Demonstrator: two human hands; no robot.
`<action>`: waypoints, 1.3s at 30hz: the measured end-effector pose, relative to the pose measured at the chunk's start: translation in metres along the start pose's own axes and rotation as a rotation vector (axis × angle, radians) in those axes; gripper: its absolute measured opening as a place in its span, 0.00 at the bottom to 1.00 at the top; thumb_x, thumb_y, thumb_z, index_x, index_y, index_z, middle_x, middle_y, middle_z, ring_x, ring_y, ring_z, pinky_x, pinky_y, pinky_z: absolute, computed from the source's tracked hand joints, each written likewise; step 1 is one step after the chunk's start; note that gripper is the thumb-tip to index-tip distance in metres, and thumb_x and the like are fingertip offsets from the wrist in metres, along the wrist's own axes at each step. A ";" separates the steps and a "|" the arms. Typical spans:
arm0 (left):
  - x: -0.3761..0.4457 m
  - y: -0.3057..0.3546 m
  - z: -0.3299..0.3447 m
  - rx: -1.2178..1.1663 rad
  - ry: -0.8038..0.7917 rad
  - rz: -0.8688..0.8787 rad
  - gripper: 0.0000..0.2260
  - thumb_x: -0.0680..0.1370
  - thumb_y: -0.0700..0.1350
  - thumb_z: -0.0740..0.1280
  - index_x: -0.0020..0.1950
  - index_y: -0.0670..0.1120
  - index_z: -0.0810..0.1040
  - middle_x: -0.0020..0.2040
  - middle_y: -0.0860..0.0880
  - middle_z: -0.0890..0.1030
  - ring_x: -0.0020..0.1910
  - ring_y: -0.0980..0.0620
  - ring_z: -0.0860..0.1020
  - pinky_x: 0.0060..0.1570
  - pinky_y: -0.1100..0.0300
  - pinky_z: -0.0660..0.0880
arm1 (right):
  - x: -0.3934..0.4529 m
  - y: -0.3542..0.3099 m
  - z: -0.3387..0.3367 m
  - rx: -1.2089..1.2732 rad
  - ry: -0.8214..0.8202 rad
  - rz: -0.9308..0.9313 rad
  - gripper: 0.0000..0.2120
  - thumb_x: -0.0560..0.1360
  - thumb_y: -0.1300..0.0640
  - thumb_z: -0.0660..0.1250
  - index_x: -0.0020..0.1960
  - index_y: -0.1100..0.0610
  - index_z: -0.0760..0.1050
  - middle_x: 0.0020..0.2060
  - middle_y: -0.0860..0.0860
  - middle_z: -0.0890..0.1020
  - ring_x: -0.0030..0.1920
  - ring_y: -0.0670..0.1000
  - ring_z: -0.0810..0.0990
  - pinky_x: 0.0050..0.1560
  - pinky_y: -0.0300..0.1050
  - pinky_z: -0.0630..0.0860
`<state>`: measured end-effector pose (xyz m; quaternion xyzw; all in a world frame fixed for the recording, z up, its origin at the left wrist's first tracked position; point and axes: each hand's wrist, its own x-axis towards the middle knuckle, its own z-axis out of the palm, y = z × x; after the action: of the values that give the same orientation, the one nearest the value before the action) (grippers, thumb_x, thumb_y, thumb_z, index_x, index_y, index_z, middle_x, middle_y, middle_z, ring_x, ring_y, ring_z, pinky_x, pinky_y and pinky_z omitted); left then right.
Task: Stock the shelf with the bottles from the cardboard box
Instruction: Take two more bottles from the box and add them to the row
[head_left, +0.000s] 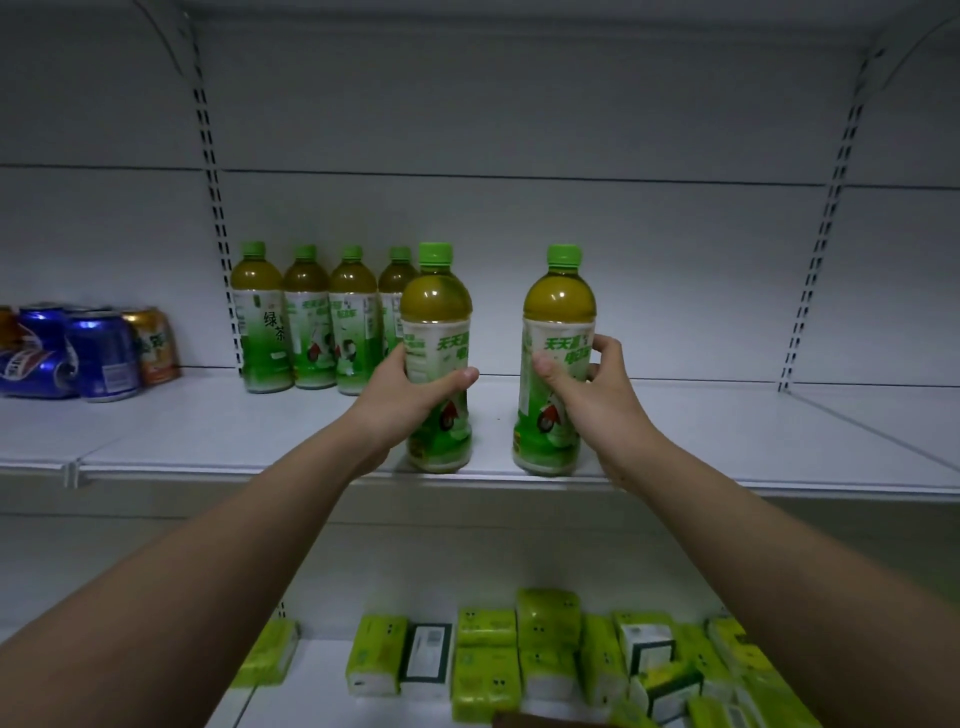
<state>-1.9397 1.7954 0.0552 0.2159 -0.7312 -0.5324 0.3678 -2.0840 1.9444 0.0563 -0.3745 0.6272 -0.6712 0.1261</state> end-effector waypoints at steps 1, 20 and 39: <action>-0.002 0.001 -0.001 0.018 -0.011 -0.010 0.30 0.68 0.53 0.76 0.67 0.50 0.71 0.59 0.51 0.80 0.58 0.51 0.78 0.56 0.54 0.74 | -0.002 -0.001 -0.002 -0.029 -0.014 0.007 0.24 0.73 0.45 0.70 0.61 0.43 0.59 0.45 0.38 0.74 0.46 0.39 0.75 0.53 0.46 0.73; -0.035 0.009 -0.013 0.407 0.069 -0.051 0.31 0.67 0.46 0.78 0.66 0.46 0.69 0.44 0.52 0.76 0.41 0.57 0.76 0.36 0.65 0.71 | -0.032 -0.023 -0.015 -0.396 -0.126 0.022 0.28 0.74 0.59 0.70 0.68 0.54 0.60 0.56 0.50 0.75 0.54 0.50 0.75 0.53 0.43 0.73; 0.072 -0.048 0.016 0.609 0.294 0.065 0.23 0.72 0.50 0.74 0.63 0.45 0.73 0.61 0.46 0.80 0.60 0.45 0.78 0.60 0.51 0.74 | 0.084 0.036 0.054 -0.649 0.004 -0.071 0.20 0.76 0.53 0.68 0.62 0.58 0.64 0.60 0.56 0.78 0.58 0.59 0.78 0.52 0.51 0.74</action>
<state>-2.0011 1.7380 0.0296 0.3670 -0.8022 -0.2410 0.4046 -2.1172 1.8442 0.0477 -0.4153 0.7952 -0.4411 -0.0245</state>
